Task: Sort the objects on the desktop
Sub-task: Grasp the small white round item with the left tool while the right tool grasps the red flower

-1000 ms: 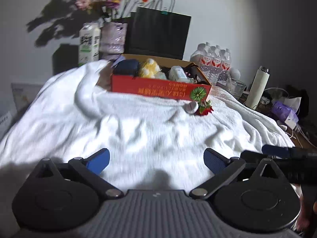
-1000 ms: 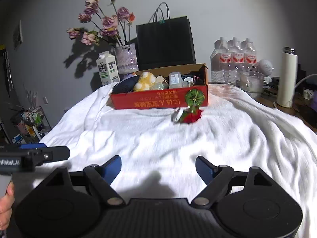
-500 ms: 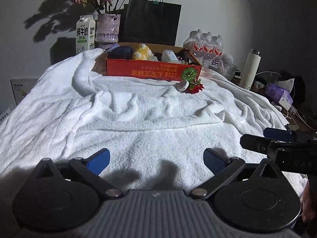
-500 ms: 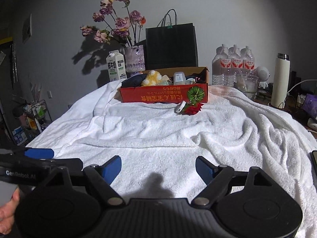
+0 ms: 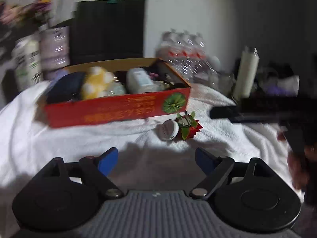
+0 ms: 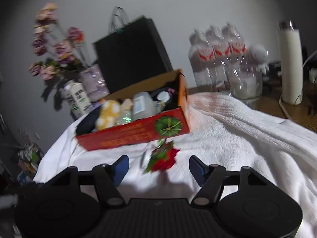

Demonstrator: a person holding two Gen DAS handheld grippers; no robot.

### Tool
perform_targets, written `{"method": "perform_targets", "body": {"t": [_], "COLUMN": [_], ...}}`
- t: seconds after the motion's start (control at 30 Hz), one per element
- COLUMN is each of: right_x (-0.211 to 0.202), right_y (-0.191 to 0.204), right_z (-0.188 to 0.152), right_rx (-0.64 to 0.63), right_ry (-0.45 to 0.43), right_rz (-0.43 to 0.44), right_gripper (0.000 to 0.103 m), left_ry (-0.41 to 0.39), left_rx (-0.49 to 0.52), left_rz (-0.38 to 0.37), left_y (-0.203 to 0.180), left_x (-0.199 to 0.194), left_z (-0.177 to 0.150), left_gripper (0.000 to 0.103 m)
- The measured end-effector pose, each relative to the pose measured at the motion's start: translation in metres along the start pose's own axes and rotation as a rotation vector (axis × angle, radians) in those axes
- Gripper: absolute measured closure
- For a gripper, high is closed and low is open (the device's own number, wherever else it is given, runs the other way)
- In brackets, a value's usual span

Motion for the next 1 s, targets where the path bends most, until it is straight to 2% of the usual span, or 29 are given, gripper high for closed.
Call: {"method": "perform_targets", "body": {"t": [0.03,0.1,0.27,0.3,0.33,0.37,0.4,0.43,0.5,0.57,0.63,0.7,0.83,1.0], "right_x": [0.015,0.038,0.067,0.072,0.075,0.076,0.077,0.077,0.073,0.067,0.059,0.052,0.04,-0.008], "right_y": [-0.004,-0.01,-0.016,-0.017,-0.018,-0.018,-0.018,-0.016,-0.01,-0.002,0.004,0.006,0.007,0.034], "right_z": [0.004,0.006,0.006,0.005,0.004,0.003,0.004,0.005,0.005,0.005,0.005,0.008,0.007,-0.004], "right_rx": [0.014,0.062,0.086,0.09,0.101,0.116,0.125,0.118,0.072,0.02,-0.062,-0.102,-0.052,-0.056], "right_ry": [0.016,0.047,0.074,0.088,0.095,0.101,0.105,0.104,0.097,0.075,0.031,-0.003,0.016,-0.009], "right_rz": [-0.007,0.012,0.015,0.022,0.046,0.069,0.085,0.09,0.078,0.052,-0.011,-0.051,0.028,0.147], "right_gripper": [0.04,0.042,0.045,0.053,0.056,0.061,0.066,0.068,0.075,0.077,0.092,0.092,0.092,0.092], "left_ry": [0.017,0.053,0.054,0.05,0.052,0.058,0.058,0.053,0.04,0.029,0.035,0.044,0.025,-0.046], "left_rx": [0.031,0.054,0.08,0.087,0.094,0.097,0.091,0.081,0.071,0.076,0.05,-0.028,-0.201,-0.304], "left_rz": [-0.009,-0.014,-0.059,-0.062,-0.065,-0.076,-0.095,-0.11,-0.11,-0.09,-0.059,-0.029,0.022,0.044], "left_y": [-0.001,0.0,-0.002,-0.004,-0.005,-0.005,-0.005,-0.003,-0.003,-0.003,0.001,0.013,0.036,0.045], "left_x": [0.017,0.046,0.086,0.091,0.095,0.097,0.098,0.097,0.094,0.088,0.08,0.066,0.021,-0.057], "left_z": [0.002,0.004,0.011,0.013,0.013,0.014,0.014,0.014,0.013,0.013,0.012,0.01,0.004,-0.01], "left_gripper": [0.023,0.028,0.029,0.035,0.049,0.055,0.068,0.075,0.081,0.087,0.093,0.093,0.093,0.093]}}
Point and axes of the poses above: each gripper's, at about its wrist camera, not at the fingertips, and x roughly the way its jaws point, y to its left, z to its top, the point moved 6 cm from there along x, roughly the way its jaws point, and after that the axes turned 4 degrees about x, right-handed, at the moved point
